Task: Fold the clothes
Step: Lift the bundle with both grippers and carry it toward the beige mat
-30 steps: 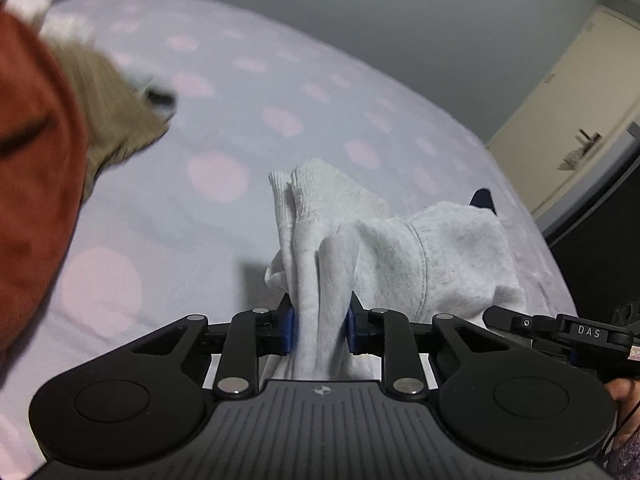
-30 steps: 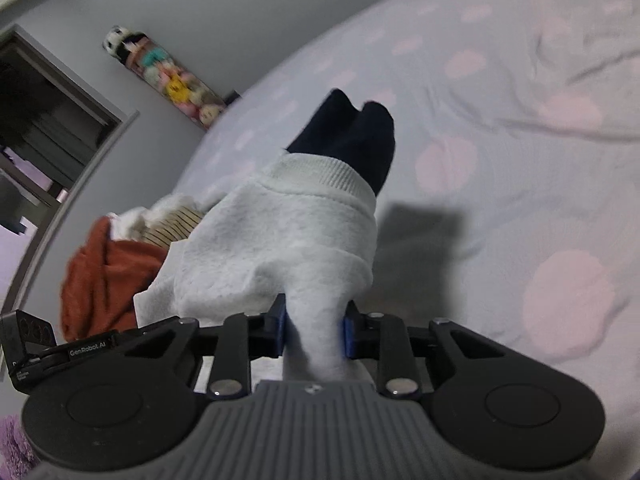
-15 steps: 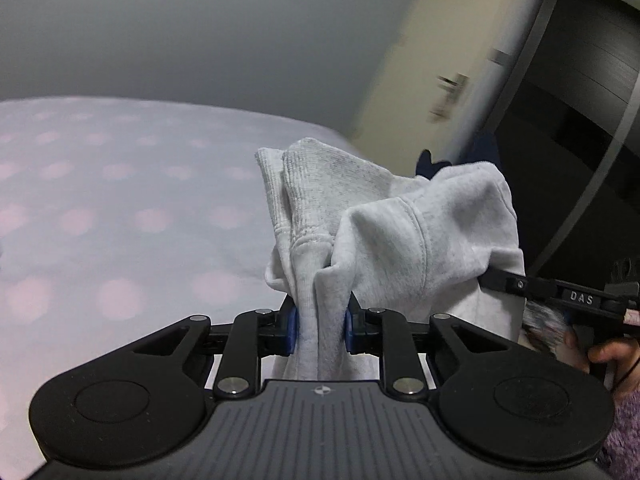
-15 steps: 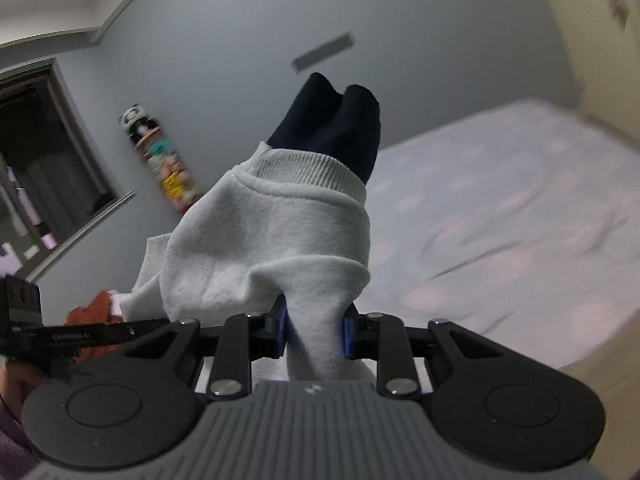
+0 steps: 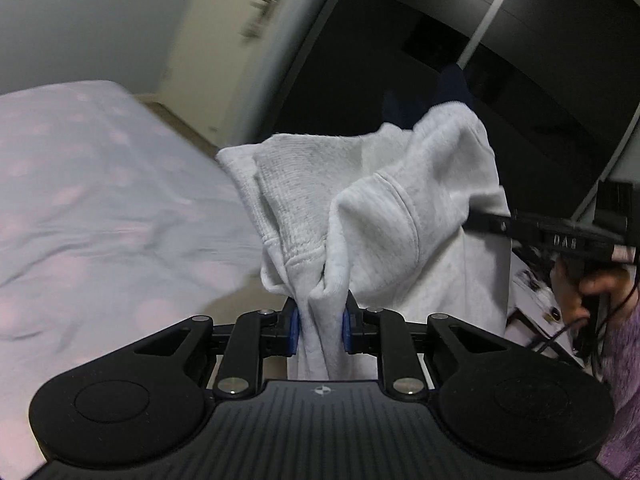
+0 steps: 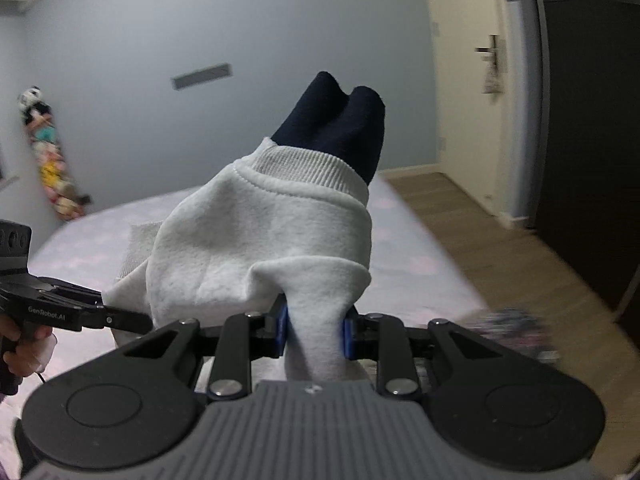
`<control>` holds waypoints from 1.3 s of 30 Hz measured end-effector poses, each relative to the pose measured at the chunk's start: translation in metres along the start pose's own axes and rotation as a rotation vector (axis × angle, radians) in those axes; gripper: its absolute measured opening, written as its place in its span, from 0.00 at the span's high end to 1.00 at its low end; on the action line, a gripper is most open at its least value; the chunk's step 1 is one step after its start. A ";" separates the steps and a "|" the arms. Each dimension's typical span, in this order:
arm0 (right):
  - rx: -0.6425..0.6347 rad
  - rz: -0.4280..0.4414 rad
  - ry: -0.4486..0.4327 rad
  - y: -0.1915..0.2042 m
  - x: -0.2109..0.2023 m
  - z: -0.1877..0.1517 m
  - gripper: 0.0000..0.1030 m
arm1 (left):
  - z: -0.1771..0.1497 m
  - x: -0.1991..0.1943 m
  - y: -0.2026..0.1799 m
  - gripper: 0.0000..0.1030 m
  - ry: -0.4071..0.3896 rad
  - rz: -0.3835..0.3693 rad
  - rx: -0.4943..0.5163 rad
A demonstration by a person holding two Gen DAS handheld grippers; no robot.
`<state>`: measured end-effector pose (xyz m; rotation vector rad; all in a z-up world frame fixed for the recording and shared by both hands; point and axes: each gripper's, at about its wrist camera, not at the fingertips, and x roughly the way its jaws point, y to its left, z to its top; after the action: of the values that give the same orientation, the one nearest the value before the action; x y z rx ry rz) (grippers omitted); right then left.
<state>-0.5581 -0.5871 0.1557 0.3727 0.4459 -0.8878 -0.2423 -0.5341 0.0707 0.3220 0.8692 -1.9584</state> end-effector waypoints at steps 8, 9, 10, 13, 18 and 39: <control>-0.110 -0.175 0.189 -0.108 -0.008 0.025 0.73 | 0.021 0.125 -0.054 0.84 0.116 -0.144 0.050; -0.128 -0.193 0.209 -0.115 -0.002 0.028 0.73 | 0.020 0.135 -0.058 0.84 0.127 -0.146 0.051; -0.147 -0.211 0.230 -0.122 0.004 0.031 0.73 | 0.020 0.147 -0.059 0.84 0.139 -0.141 0.052; -0.202 -0.239 0.276 -0.137 0.031 0.034 0.73 | 0.014 0.174 -0.060 0.85 0.171 -0.109 0.059; -0.260 -0.235 0.314 -0.152 0.091 0.028 0.73 | 0.010 0.204 -0.041 0.85 0.199 -0.034 0.037; 0.418 -0.413 0.093 -0.249 0.046 -0.106 0.29 | 0.005 0.246 -0.001 0.85 0.298 0.049 -0.063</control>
<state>-0.7566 -0.7096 0.0104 0.7233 0.4288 -1.3766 -0.3725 -0.6985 -0.0583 0.6029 1.1002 -1.8608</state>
